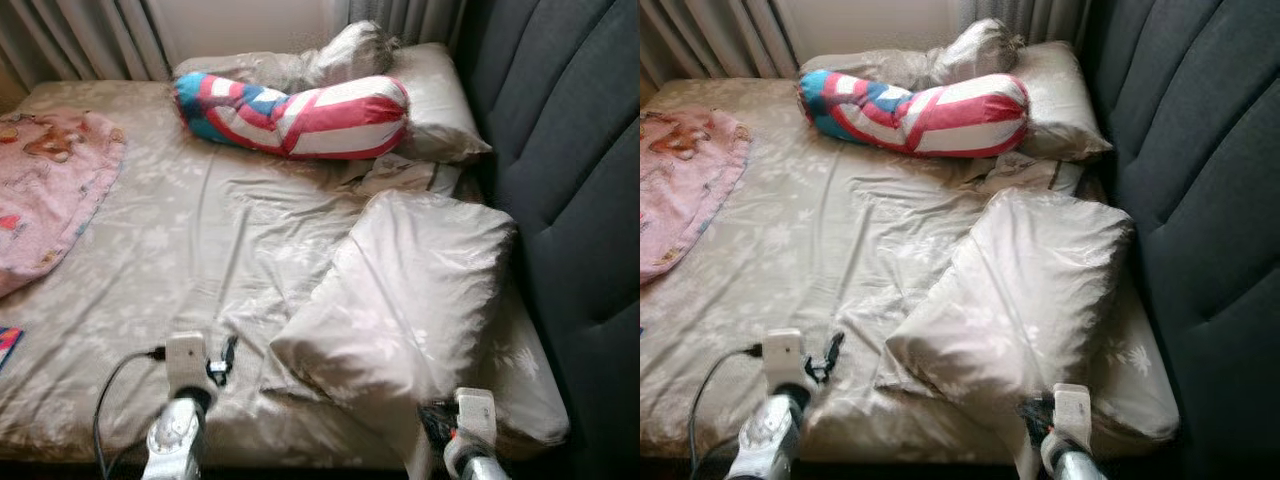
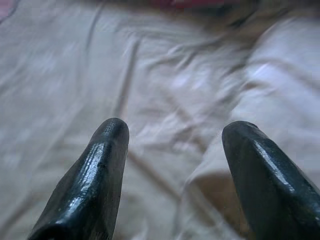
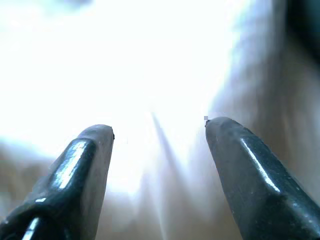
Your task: Clean up the room
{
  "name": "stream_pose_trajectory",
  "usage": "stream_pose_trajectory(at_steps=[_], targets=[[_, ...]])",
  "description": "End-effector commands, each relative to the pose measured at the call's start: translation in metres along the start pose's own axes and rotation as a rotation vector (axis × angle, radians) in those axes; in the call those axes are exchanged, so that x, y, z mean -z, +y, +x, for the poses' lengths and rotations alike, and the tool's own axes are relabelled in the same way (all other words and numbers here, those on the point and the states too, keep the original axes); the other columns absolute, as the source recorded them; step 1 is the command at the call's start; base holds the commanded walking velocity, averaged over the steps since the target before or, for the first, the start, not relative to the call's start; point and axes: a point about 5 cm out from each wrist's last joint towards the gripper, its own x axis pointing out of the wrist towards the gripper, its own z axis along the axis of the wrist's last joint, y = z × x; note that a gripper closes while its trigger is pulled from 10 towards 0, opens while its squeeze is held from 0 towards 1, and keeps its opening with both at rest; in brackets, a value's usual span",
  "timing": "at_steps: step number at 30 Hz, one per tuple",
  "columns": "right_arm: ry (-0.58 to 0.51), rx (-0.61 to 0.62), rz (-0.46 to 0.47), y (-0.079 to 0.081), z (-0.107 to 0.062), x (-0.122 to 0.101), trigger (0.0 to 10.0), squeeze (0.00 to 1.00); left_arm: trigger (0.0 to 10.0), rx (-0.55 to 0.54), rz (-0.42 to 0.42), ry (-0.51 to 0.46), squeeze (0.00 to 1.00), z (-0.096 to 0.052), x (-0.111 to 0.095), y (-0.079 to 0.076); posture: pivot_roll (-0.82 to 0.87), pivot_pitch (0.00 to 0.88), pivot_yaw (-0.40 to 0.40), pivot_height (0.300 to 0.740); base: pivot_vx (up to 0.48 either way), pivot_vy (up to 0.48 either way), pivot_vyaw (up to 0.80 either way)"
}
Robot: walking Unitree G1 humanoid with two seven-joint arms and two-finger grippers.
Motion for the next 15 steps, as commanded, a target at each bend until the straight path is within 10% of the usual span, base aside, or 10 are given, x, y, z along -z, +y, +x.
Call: stream_pose_trajectory(at_steps=[1, 15], targets=[[-0.051, 0.018, 0.003, -0.006, -0.004, -0.003, 10.0, 0.00, 10.0, 0.015, 0.019, -0.004, 0.00, -0.011, 0.005, 0.003, 0.08, 0.106, -0.004, 0.740, 0.000, 0.000, 0.00], [-0.167, 0.052, 0.008, -0.014, -0.023, -0.008, 10.0, 0.00, 10.0, 0.040, 0.064, -0.090, 0.00, -0.033, -0.007, 0.006, 0.08, 0.085, -0.003, 0.740, 0.000, 0.000, 0.00]])
